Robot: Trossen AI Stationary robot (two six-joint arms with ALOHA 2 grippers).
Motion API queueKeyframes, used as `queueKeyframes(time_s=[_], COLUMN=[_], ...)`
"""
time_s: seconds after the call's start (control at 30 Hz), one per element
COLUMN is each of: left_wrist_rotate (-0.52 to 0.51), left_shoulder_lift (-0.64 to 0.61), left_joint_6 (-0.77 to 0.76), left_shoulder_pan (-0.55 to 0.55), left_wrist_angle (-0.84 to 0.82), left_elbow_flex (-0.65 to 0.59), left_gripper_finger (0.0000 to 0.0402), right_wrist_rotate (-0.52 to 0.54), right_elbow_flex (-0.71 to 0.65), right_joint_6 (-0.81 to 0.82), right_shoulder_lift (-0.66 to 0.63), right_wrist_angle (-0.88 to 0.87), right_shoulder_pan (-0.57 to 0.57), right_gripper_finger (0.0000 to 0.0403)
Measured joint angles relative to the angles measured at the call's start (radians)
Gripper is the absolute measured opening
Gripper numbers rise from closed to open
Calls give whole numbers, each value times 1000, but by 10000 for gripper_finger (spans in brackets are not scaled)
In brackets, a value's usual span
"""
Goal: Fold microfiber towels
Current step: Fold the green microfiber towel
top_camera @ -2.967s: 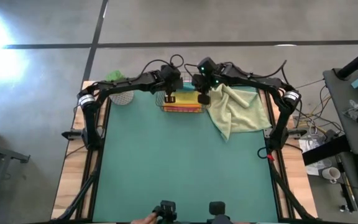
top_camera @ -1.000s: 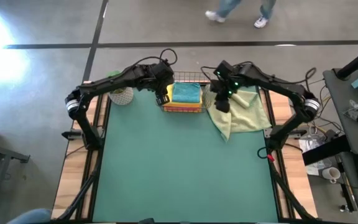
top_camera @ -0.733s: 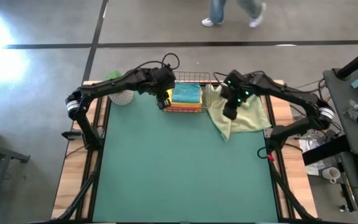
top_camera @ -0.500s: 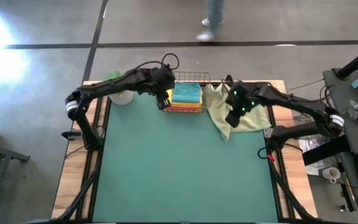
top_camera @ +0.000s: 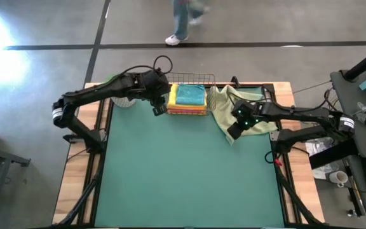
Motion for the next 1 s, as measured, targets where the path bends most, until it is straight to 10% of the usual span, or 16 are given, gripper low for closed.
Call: queueKeyframes(time_s=[1.0], left_wrist_rotate=[0], left_shoulder_lift=[-127], left_joint_6=[-28], left_shoulder_pan=[-102], left_wrist_angle=[103], left_elbow_flex=[-354], left_gripper_finger=[137], right_wrist_rotate=[91], right_elbow_flex=[-40], right_joint_6=[410], right_shoulder_lift=[251], right_wrist_angle=[248], right_shoulder_pan=[335], right_gripper_finger=[32])
